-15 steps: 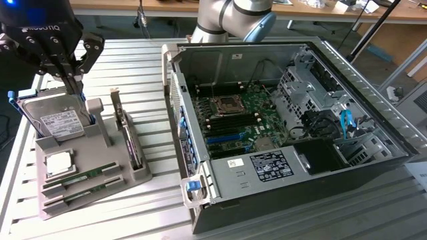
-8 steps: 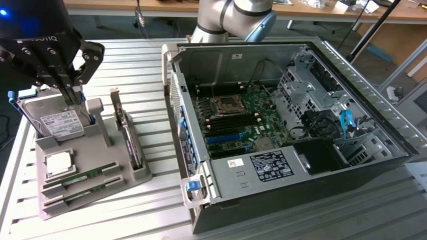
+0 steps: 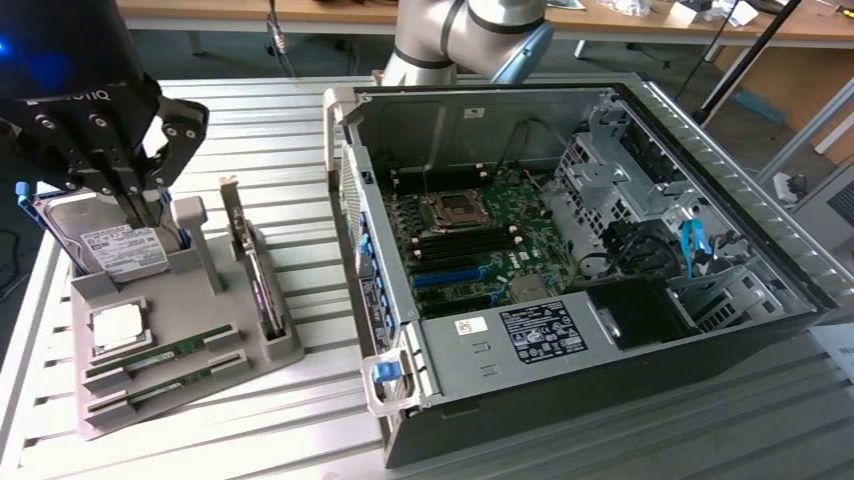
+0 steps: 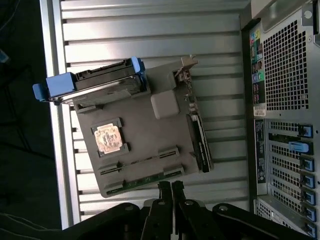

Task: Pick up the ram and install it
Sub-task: 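Reach for the ram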

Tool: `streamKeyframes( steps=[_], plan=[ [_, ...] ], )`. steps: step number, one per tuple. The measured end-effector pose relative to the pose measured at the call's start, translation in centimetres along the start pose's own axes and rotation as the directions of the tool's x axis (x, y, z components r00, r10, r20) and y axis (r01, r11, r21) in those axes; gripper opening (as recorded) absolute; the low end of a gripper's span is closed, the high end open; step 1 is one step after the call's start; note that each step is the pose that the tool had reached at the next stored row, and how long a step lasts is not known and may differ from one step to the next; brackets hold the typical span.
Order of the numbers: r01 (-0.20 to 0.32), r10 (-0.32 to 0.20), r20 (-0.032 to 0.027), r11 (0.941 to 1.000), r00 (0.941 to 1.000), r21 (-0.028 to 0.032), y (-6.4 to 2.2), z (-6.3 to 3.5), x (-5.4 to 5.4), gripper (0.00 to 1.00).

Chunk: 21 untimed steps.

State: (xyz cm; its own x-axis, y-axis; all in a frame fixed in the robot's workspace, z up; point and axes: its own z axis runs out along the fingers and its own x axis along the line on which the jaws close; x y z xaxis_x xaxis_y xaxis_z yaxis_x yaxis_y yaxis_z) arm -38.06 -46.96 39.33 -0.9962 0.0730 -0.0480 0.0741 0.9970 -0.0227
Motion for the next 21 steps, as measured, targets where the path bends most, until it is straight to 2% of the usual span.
streamKeyframes(
  steps=[2, 3, 5, 11, 21],
  plan=[
    [0.0, 0.0, 0.0001, 1.0, 1.0, 0.0006, -0.41, 0.02, 0.0, 0.15],
    [0.0, 0.0, 0.0001, 1.0, 1.0, 0.0017, -1.02, 0.03, -0.1, 0.15],
    [0.0, 0.0, 0.0003, 1.0, 1.0, 0.0024, -1.6, 0.05, -0.1, 0.15],
    [0.0, 0.0, 0.0004, 1.0, 1.0, 0.0047, -2.68, 0.07, -0.2, 0.15],
    [0.0, 0.0, 0.0004, 1.0, 1.0, 0.0048, -2.73, 0.07, -0.2, 0.15]
  ],
)
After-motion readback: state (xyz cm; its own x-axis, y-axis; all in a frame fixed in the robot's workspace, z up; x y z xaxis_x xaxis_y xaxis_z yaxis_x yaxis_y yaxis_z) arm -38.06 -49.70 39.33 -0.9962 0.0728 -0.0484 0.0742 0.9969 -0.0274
